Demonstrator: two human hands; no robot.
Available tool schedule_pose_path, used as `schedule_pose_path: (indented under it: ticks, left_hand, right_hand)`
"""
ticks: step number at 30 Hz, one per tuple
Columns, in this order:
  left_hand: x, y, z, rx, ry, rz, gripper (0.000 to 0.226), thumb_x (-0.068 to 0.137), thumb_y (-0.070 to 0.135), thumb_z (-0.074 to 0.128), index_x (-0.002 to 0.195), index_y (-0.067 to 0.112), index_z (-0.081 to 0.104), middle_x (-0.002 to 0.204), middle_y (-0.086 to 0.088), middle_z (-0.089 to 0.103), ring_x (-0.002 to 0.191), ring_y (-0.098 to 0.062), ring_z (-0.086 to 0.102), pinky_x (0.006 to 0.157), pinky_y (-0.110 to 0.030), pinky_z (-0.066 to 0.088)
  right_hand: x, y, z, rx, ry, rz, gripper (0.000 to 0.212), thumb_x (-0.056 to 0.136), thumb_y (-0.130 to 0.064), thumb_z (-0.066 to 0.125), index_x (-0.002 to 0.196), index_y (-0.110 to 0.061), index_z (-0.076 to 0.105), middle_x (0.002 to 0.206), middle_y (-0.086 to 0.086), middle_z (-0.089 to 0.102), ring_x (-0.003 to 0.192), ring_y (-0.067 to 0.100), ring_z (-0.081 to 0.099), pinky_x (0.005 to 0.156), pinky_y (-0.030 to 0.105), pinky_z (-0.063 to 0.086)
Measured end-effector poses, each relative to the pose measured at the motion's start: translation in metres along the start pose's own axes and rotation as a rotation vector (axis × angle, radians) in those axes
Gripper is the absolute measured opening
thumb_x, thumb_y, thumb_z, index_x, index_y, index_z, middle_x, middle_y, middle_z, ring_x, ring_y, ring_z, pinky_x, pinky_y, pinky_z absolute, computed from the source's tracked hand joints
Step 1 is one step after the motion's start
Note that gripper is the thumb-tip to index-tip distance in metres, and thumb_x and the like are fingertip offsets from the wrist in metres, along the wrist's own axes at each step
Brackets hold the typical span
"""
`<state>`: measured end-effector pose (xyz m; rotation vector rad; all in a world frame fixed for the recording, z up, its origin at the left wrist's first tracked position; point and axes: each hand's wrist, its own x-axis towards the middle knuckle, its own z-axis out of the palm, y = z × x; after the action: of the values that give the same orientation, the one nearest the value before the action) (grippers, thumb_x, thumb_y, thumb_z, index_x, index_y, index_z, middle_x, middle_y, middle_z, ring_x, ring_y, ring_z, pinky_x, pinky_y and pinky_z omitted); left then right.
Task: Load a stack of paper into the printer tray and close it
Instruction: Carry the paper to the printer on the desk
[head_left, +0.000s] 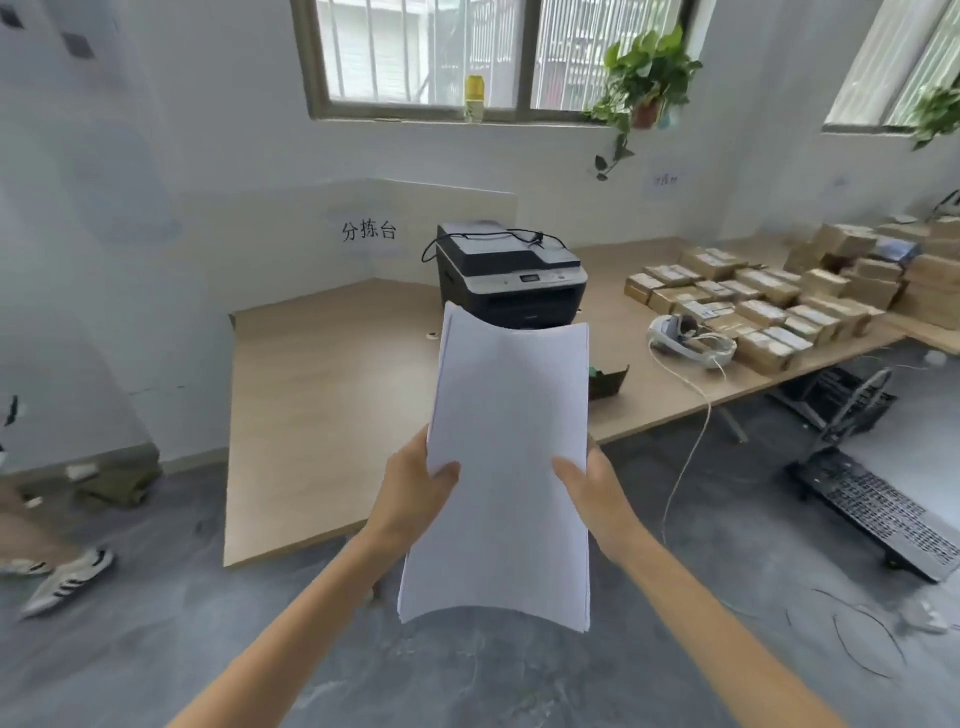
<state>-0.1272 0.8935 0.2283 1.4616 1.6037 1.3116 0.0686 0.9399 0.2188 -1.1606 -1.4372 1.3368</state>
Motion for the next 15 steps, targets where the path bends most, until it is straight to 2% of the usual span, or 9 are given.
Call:
schedule_pose_path:
  ticks: [3, 5, 7, 9, 10, 13, 15]
  left_hand:
    - [0.036, -0.014, -0.009, -0.021, 0.022, -0.049, 0.032, 0.084, 0.005, 0.059, 0.104, 0.028, 0.054, 0.085, 0.018, 0.062, 0.076, 0.005, 0.059, 0.053, -0.002, 0.045]
    - [0.066, -0.023, -0.022, -0.102, -0.027, -0.12, 0.023, 0.084, 0.009, 0.064, 0.101, 0.023, 0.058, 0.085, 0.017, 0.066, 0.082, -0.006, 0.066, 0.054, -0.007, 0.049]
    - [0.101, -0.031, -0.039, -0.239, -0.175, -0.16, 0.019, 0.085, 0.014, 0.066, 0.1, 0.024, 0.063, 0.087, 0.014, 0.074, 0.093, -0.016, 0.069, 0.062, -0.015, 0.055]
    - [0.132, -0.037, -0.055, -0.337, -0.331, -0.171, 0.025, 0.088, 0.013, 0.061, 0.107, 0.028, 0.061, 0.096, 0.014, 0.075, 0.096, -0.014, 0.07, 0.069, -0.021, 0.057]
    - [0.147, -0.041, -0.061, -0.35, -0.352, -0.177, 0.026, 0.089, 0.012, 0.058, 0.109, 0.029, 0.06, 0.097, 0.015, 0.075, 0.095, -0.011, 0.07, 0.069, -0.021, 0.057]
    - [0.19, -0.055, -0.069, -0.343, -0.235, -0.195, 0.016, 0.092, 0.018, 0.053, 0.101, 0.027, 0.063, 0.09, 0.015, 0.076, 0.087, -0.007, 0.071, 0.068, -0.02, 0.057]
    - [0.22, -0.067, -0.072, -0.317, -0.13, -0.184, 0.015, 0.093, 0.022, 0.051, 0.096, 0.025, 0.066, 0.091, 0.009, 0.076, 0.088, -0.012, 0.071, 0.074, -0.026, 0.058]
  right_hand:
    - [0.047, 0.005, 0.012, 0.039, 0.011, -0.008, 0.029, 0.09, -0.01, 0.049, 0.115, -0.022, 0.056, 0.105, 0.002, 0.069, 0.096, 0.021, 0.068, 0.072, 0.03, 0.059]
    - [0.079, 0.006, 0.018, 0.062, 0.026, -0.03, 0.03, 0.09, -0.008, 0.049, 0.11, -0.03, 0.056, 0.103, 0.0, 0.068, 0.094, 0.021, 0.068, 0.071, 0.031, 0.059]
    - [0.111, 0.006, 0.024, 0.076, 0.005, -0.057, 0.031, 0.091, -0.006, 0.05, 0.108, -0.032, 0.056, 0.104, 0.0, 0.068, 0.092, 0.019, 0.069, 0.071, 0.032, 0.06]
    - [0.144, 0.006, 0.03, 0.066, -0.037, -0.072, 0.032, 0.092, -0.005, 0.049, 0.114, -0.027, 0.056, 0.107, 0.002, 0.069, 0.093, 0.02, 0.069, 0.072, 0.034, 0.06]
    - [0.16, 0.005, 0.034, 0.058, -0.054, -0.081, 0.032, 0.092, -0.004, 0.048, 0.116, -0.024, 0.056, 0.107, 0.003, 0.069, 0.093, 0.02, 0.069, 0.072, 0.034, 0.059]
    - [0.207, 0.0, 0.048, 0.063, -0.115, -0.119, 0.029, 0.088, -0.008, 0.053, 0.11, -0.026, 0.058, 0.101, 0.0, 0.071, 0.089, 0.017, 0.071, 0.066, 0.027, 0.058]
    - [0.235, -0.001, 0.06, 0.069, -0.144, -0.133, 0.03, 0.083, -0.012, 0.054, 0.112, -0.023, 0.059, 0.101, 0.001, 0.072, 0.089, 0.018, 0.071, 0.066, 0.027, 0.057]
